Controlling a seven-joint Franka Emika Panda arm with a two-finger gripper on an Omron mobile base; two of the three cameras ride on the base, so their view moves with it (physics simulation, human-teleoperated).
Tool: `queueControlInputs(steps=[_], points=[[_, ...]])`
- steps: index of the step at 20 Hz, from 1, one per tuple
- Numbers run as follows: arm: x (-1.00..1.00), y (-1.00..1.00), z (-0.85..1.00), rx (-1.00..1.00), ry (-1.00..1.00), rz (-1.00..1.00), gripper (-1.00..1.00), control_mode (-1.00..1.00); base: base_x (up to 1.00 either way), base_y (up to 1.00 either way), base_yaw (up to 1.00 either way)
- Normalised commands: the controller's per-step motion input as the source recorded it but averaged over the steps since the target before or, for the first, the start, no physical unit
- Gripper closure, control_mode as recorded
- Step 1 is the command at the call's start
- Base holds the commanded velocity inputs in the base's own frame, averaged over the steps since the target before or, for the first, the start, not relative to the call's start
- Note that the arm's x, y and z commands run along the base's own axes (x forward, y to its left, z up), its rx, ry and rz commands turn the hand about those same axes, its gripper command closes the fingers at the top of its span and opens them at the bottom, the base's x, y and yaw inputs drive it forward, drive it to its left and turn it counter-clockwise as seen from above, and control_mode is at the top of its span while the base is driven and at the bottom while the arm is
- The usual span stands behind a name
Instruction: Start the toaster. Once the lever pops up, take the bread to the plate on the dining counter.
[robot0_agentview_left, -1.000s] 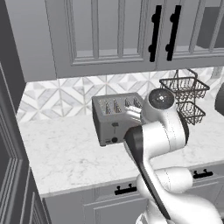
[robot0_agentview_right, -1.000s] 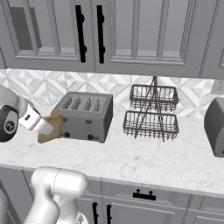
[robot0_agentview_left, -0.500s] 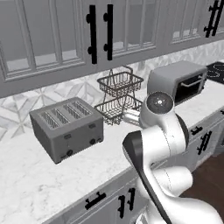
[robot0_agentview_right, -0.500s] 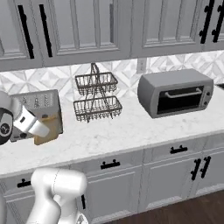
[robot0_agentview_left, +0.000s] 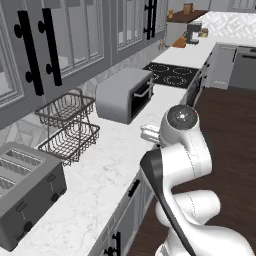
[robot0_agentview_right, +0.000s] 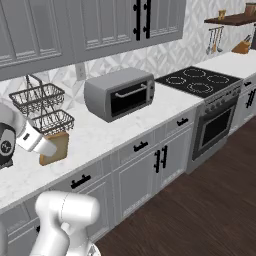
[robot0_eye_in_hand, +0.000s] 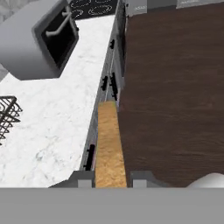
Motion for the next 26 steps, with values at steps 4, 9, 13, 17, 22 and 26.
queueControlInputs(steps=[4,9,13,17,22,26], points=[[0.0,0.0,0.0,0.0,0.0,0.0,1.0,1.0,0.42,-0.44,-0.61],[0.0,0.0,0.0,0.0,0.0,0.0,1.0,1.0,0.76,-0.91,-0.49],[0.0,0.0,0.0,0.0,0.0,0.0,1.0,1.0,0.93,-1.0,-0.34],[0.0,0.0,0.0,0.0,0.0,0.0,1.0,1.0,0.93,-1.0,-0.27],[0.0,0.0,0.0,0.0,0.0,0.0,1.0,1.0,0.92,-1.0,-0.24],[0.0,0.0,0.0,0.0,0.0,0.0,1.0,1.0,0.97,-1.0,-0.19]])
